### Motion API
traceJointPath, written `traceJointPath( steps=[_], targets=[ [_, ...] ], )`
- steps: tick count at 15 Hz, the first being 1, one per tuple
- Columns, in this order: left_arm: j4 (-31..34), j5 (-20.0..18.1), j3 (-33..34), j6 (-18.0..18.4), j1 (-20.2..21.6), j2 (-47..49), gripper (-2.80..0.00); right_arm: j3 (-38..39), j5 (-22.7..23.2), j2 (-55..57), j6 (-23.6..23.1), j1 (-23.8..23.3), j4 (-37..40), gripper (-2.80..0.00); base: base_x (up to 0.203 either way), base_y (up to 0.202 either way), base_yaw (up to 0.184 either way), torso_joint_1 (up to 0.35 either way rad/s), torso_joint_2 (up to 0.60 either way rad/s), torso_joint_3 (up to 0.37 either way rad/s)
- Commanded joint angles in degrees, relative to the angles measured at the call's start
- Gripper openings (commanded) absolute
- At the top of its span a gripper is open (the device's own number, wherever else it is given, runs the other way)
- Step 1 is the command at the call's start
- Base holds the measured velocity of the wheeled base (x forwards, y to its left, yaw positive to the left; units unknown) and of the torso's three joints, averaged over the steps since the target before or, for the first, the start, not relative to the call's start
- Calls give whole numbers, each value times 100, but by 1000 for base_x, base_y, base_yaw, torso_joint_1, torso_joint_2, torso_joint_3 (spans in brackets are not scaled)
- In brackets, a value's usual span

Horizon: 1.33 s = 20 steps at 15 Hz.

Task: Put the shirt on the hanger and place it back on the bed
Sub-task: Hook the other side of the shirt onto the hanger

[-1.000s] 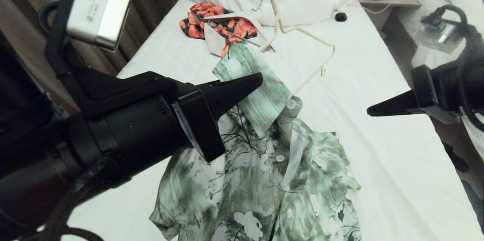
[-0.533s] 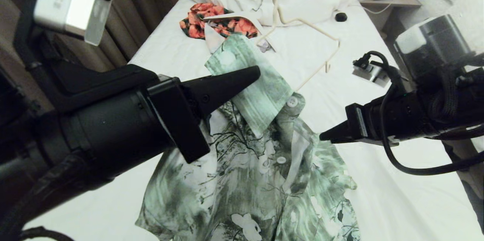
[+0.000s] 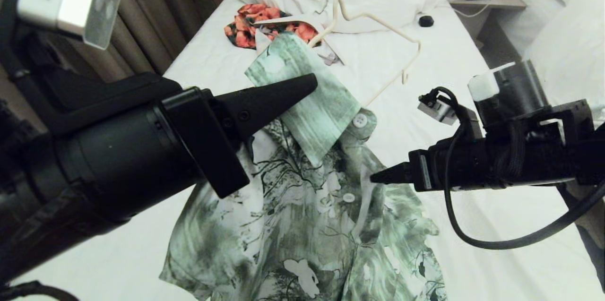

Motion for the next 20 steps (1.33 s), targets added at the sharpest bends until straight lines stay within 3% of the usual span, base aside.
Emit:
traceJointPath(
  steps=[1,5,12,17,20],
  targets=[
    [-23,-1,-15,-8,48,-41,-280,274,75,137,-68,32,-552,0,0,0,0,0,0,0],
    [-23,-9,-15,-8,90,-39,-280,338,574,150,-183,39,-1077,0,0,0,0,0,0,0],
    [-23,-9,-73,-8,136,-85,-280,833,683,230,-591,47,-1409,0,0,0,0,0,0,0],
    [-23,-9,-76,-8,198,-87,-280,987,723,558,-540,50,-2805,0,0,0,0,0,0,0],
    [-23,-15,-79,-8,198,-126,-280,986,709,783,-538,126,-3039,0,0,0,0,0,0,0]
  ],
)
